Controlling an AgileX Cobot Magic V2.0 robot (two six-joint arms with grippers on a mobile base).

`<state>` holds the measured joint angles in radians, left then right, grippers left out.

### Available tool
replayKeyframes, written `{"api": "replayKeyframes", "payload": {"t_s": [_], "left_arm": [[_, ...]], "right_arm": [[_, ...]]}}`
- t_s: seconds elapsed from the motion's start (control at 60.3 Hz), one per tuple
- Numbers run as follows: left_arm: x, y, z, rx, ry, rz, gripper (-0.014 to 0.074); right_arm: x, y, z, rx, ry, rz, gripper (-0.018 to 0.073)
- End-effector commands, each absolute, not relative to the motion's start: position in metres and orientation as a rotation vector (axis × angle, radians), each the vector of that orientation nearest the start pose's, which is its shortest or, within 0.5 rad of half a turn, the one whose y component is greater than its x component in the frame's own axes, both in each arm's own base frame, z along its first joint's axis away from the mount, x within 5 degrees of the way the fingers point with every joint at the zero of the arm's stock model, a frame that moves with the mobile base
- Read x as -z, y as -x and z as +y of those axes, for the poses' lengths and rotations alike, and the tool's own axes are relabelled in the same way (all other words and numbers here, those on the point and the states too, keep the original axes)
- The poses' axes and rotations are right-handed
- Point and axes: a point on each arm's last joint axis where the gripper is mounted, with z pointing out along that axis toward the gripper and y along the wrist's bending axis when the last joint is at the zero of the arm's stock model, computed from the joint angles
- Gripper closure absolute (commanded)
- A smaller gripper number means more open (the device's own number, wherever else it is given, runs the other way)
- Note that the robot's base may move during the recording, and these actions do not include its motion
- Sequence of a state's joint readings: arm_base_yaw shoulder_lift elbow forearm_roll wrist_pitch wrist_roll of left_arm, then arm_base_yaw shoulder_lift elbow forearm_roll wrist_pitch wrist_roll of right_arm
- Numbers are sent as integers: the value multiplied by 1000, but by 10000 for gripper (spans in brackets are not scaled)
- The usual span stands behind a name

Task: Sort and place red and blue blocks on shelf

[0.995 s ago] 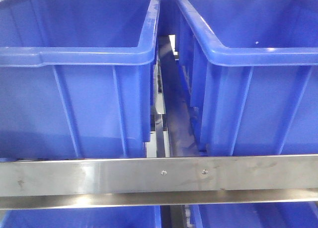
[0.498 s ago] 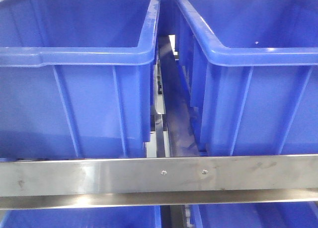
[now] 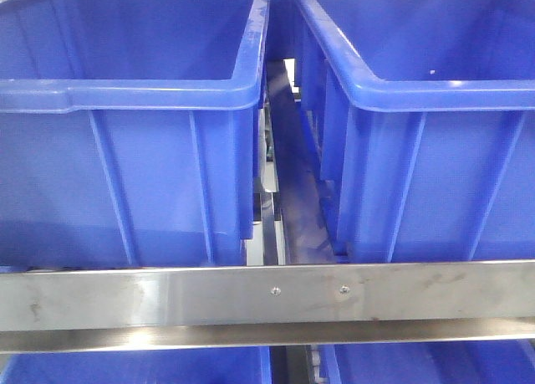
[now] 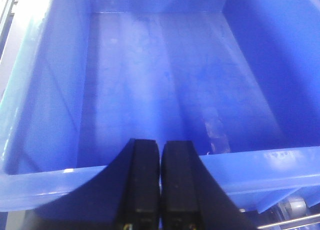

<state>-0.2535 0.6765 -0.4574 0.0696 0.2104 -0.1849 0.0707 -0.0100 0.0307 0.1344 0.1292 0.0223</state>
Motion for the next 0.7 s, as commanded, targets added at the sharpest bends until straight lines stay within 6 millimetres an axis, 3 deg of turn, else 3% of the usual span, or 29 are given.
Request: {"api": "replayKeyframes", "payload": {"t_s": [0.0, 0.68], "left_arm": [[-306, -140, -36, 268, -116, 1799, 472], [-306, -140, -36, 268, -116, 1799, 472]], "right_arm": [[-208, -54, 4, -183, -62, 1499, 506], [-208, -54, 4, -183, -62, 1500, 506]]}}
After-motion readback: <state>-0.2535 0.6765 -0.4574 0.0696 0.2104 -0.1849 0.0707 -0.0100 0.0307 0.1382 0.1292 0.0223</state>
